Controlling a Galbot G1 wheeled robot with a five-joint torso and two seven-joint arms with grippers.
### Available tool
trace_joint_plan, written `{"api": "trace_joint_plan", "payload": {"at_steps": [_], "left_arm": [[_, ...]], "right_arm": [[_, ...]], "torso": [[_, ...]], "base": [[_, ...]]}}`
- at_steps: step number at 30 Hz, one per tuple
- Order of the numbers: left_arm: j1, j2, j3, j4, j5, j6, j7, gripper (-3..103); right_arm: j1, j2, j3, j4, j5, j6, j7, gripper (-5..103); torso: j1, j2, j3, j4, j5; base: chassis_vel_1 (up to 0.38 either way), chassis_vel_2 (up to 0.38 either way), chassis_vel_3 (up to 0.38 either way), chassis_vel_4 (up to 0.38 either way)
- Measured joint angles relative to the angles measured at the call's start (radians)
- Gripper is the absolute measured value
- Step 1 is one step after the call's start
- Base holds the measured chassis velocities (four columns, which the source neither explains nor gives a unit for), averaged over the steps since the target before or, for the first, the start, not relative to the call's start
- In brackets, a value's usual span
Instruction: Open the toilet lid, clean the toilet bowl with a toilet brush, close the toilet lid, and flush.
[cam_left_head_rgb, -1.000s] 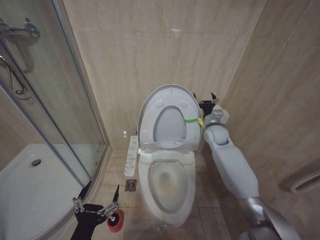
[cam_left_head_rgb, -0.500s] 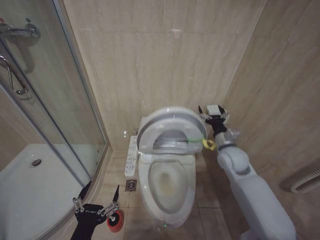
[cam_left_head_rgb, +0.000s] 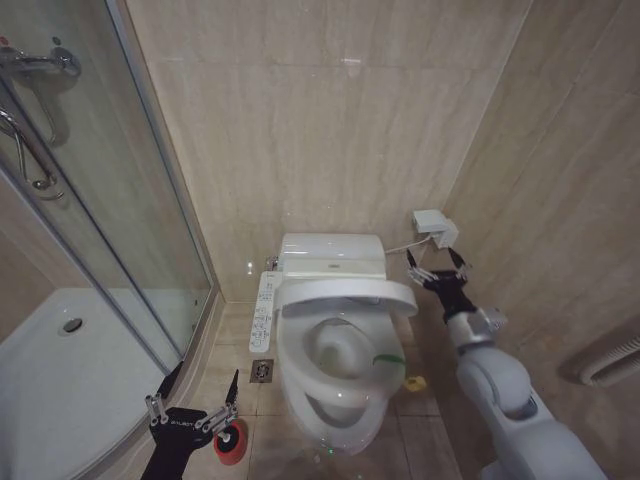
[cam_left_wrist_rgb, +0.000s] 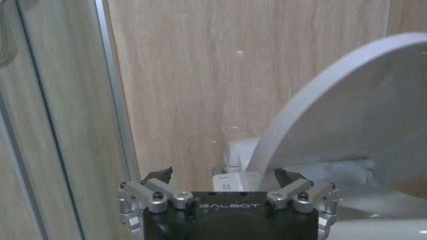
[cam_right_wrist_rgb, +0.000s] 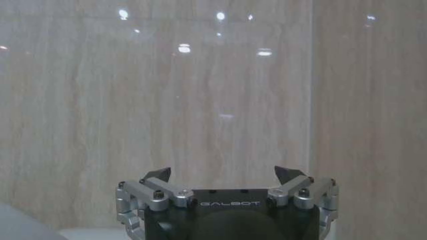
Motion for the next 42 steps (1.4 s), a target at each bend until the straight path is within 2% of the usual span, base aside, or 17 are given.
{"api": "trace_joint_plan", "payload": {"at_steps": [4,5,9,16,19,23,34,39,42], "left_arm": [[0.000,0.000,0.000,0.000,0.000,0.000,0.000,99],[0.000,0.000,0.000,0.000,0.000,0.000,0.000,99],[0.000,0.000,0.000,0.000,0.000,0.000,0.000,99],[0.000,0.000,0.000,0.000,0.000,0.000,0.000,99],[0.000,0.000,0.000,0.000,0.000,0.000,0.000,99],[0.000,0.000,0.000,0.000,0.000,0.000,0.000,99],[0.000,0.000,0.000,0.000,0.000,0.000,0.000,99],[0.000,0.000,0.000,0.000,0.000,0.000,0.000,99],[0.000,0.000,0.000,0.000,0.000,0.000,0.000,99]], "right_arm": [[-0.095,0.019,0.024,0.036,0.000,0.003,-0.025,100],[-0.155,0.029,0.033,0.055,-0.003,0.007,-0.041,100],[-0.202,0.050,0.036,0.078,-0.007,0.012,-0.037,100],[-0.136,0.058,0.024,0.076,-0.012,-0.012,0.012,100],[-0.047,0.058,0.018,0.053,0.003,-0.059,0.043,100],[0.006,0.053,-0.005,0.024,0.020,-0.083,0.051,100],[-0.086,0.054,-0.010,0.062,0.021,-0.110,0.018,100],[-0.142,0.111,-0.007,0.087,-0.007,-0.115,-0.001,100],[-0.186,0.179,-0.015,0.089,-0.048,-0.101,-0.031,100]], "torso": [[0.000,0.000,0.000,0.0002,0.0000],[0.000,0.000,0.000,-0.0005,-0.0004],[0.000,0.000,0.000,-0.0001,-0.0001],[0.000,0.000,0.000,0.0001,-0.0002],[0.000,0.000,0.000,0.0003,-0.0002],[0.000,0.000,0.000,0.0004,-0.0002],[0.000,0.000,0.000,0.0000,-0.0002],[0.000,0.000,0.000,0.0000,-0.0001],[0.000,0.000,0.000,0.0000,-0.0001]], "base": [[0.000,0.000,0.000,0.000],[0.000,0.000,0.000,0.000],[0.000,0.000,0.000,0.000],[0.000,0.000,0.000,0.000],[0.000,0.000,0.000,0.000],[0.000,0.000,0.000,0.000],[0.000,0.000,0.000,0.000],[0.000,0.000,0.000,0.000],[0.000,0.000,0.000,0.000]]}}
